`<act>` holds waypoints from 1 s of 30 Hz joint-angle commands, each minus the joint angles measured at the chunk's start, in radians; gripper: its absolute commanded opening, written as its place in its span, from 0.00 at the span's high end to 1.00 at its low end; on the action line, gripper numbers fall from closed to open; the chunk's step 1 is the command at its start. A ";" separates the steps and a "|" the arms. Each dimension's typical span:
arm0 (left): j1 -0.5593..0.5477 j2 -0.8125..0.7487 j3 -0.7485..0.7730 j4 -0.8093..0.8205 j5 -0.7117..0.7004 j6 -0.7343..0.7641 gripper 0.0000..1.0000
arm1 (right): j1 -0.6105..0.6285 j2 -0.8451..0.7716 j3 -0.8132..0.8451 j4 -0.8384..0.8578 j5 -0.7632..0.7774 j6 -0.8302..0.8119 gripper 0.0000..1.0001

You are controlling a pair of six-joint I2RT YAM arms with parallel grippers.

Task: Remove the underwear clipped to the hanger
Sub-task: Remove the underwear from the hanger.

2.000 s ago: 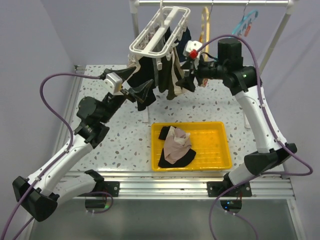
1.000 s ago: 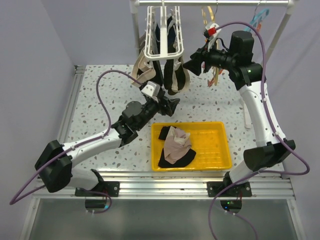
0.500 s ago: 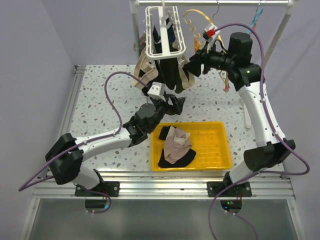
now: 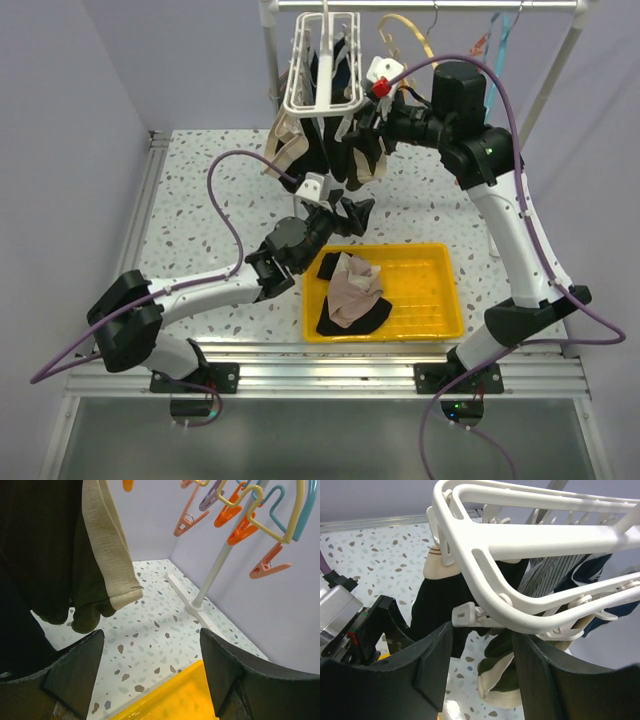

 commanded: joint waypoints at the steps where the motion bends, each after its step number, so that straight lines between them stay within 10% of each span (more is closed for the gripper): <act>1: -0.009 -0.023 0.049 0.021 -0.119 0.013 0.19 | 0.019 0.010 0.051 -0.060 0.078 -0.091 0.46; 21: 0.065 0.210 0.350 -0.353 -0.388 -0.160 0.23 | 0.079 0.050 0.100 -0.043 0.115 -0.063 0.47; 30: 0.166 0.172 0.281 -0.346 -0.320 -0.232 1.00 | 0.079 0.022 0.080 -0.069 0.109 -0.074 0.46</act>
